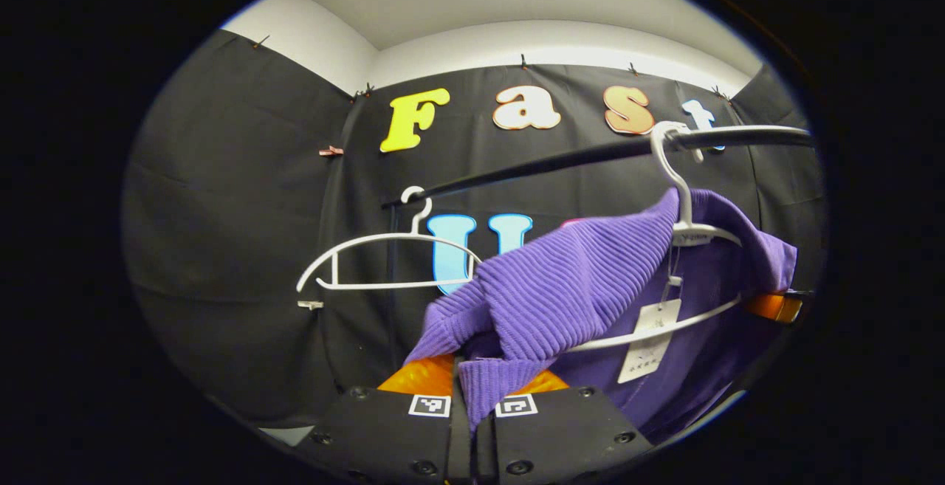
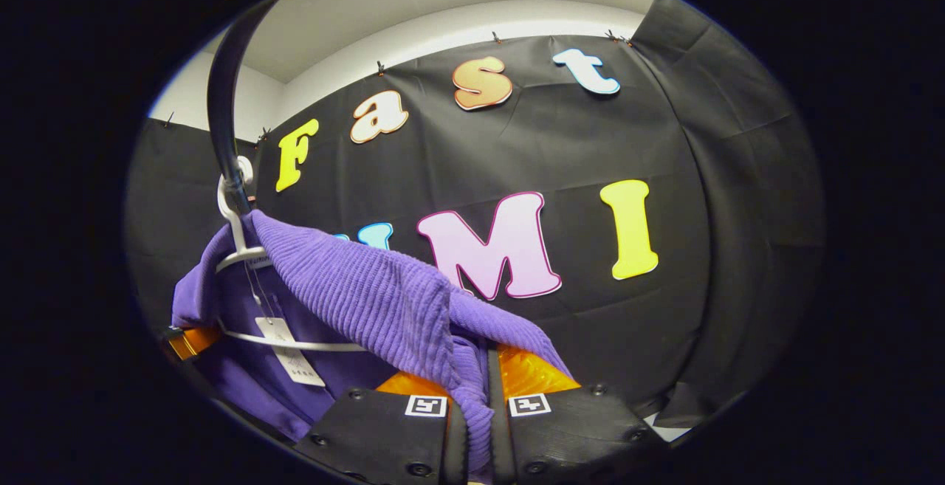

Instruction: Grasp the clothes on the hanger with both hands and then place them into the laundry hamper below.

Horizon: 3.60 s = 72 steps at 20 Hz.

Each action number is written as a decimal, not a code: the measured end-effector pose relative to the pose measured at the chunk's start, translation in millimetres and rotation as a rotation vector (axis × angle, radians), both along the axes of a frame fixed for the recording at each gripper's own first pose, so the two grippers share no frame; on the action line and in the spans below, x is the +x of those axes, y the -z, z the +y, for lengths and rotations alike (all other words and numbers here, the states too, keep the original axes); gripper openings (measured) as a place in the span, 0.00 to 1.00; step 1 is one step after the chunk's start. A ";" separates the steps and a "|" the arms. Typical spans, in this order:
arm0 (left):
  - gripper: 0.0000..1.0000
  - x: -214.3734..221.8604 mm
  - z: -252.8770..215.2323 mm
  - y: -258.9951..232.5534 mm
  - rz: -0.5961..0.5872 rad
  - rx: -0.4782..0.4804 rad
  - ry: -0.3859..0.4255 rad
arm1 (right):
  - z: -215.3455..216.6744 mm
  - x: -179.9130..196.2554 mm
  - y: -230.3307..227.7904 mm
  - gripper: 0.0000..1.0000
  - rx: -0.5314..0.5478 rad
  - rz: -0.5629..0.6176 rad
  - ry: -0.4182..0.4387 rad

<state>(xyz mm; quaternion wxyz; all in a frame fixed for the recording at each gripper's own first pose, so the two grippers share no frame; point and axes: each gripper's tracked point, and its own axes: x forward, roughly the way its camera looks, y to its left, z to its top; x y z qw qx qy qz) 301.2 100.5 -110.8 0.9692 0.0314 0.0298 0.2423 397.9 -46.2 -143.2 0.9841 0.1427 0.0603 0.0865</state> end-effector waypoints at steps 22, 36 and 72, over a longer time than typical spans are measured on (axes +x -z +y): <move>0.07 61.1 91.1 -22.3 0.112 0.051 0.258 | 17.8 49.5 -52.6 0.16 0.185 -0.108 -0.052; 0.07 41.6 28.8 129.8 0.294 -0.185 0.353 | -10.1 50.7 -39.7 0.16 0.155 -0.090 0.026; 0.08 -107.4 -170.4 301.7 0.773 -0.569 0.451 | 138.3 -236.1 240.3 0.17 -0.175 0.734 -0.508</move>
